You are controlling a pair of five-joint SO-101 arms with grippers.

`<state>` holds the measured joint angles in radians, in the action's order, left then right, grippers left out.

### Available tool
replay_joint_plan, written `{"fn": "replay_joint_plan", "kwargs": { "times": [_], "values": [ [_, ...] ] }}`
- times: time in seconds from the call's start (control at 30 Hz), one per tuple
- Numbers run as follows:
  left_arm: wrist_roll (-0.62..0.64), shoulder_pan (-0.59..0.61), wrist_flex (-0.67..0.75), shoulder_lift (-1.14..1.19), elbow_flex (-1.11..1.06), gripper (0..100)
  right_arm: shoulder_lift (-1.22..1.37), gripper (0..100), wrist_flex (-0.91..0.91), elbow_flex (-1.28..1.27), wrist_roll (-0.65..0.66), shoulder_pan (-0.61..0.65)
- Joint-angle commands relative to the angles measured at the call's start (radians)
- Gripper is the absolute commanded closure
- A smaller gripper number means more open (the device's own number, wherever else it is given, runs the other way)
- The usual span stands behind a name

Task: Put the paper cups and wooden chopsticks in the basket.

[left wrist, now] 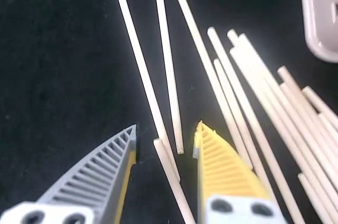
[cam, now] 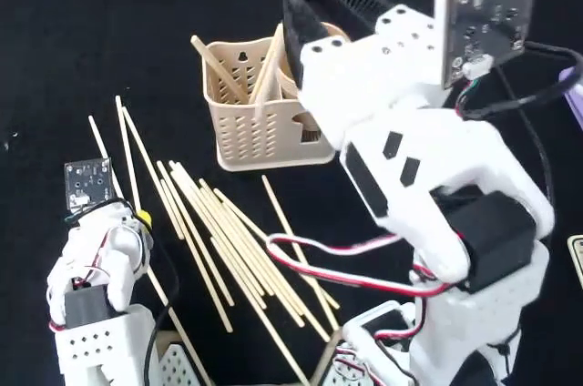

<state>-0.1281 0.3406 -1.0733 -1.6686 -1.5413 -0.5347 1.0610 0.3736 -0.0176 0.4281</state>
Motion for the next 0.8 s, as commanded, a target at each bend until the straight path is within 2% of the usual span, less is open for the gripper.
{"fn": "replay_joint_plan", "kwargs": {
  "times": [0.0,0.17,0.4,0.77],
  "values": [
    [0.009,-0.004,0.025,-0.009,0.013,82,0.053,98.8,-0.112,0.019,0.009,-0.009],
    [0.009,-0.004,0.025,-0.009,0.015,82,0.128,98.8,-0.210,0.013,0.009,-0.041],
    [0.006,-0.004,0.025,-0.009,0.015,82,0.219,98.8,-0.190,-0.030,0.009,-0.048],
    [0.003,-0.002,0.023,-0.009,0.016,82,0.229,97.7,-0.295,-0.357,0.011,-0.012]
  ]
}}
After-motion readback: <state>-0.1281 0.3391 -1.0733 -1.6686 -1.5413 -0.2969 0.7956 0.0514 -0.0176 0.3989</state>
